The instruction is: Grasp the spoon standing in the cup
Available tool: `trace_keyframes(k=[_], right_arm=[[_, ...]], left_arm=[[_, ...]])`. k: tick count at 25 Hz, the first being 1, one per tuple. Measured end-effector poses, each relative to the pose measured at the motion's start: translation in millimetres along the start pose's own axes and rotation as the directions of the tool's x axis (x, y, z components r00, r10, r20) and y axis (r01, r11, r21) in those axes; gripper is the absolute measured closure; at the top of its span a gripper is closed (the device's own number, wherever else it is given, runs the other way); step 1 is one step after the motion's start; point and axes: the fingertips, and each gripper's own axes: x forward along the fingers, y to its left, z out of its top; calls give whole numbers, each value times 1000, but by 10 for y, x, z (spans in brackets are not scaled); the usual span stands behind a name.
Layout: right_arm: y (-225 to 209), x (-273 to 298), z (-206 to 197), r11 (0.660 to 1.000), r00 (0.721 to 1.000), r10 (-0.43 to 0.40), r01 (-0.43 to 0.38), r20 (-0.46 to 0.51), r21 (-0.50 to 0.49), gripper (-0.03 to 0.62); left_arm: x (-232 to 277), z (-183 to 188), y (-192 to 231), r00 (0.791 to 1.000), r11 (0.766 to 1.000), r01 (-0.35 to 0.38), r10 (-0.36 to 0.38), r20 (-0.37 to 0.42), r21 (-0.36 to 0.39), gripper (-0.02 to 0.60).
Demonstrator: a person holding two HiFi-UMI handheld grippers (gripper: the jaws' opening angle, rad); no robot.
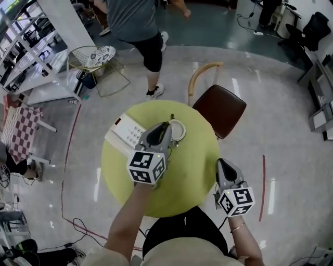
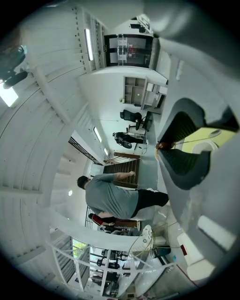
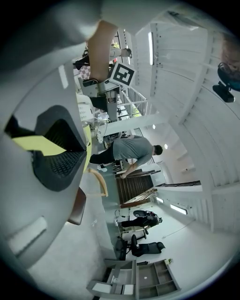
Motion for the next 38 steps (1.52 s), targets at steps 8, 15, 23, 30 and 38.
trace_keyframes(k=[8,15,23,30,38], right_arm=[[103,-35,93,1000,1000,7,-7,17,-21,594],[166,-69,118,999,999,17,-16,28,-38,594],[245,-130,110,999,999,17,-15,36,-45,594],[267,-225,121,998,999,6,-3,44,-64,594],[360,-273,116,997,999,8,-5,44,-82,595]], left_arm=[[-186,-110,-169,1000,1000,19,-19,-12,-24,531],[-333,-240,-258,999,999,23,-24,-22,-43,532],[-468,-373,-367,998,998,44,-45,-46,-36,531],[-578,-419,-476,997,998,53,-55,-45,-40,532],[-698,-498,-573,997,997,60,-62,-49,-42,531]])
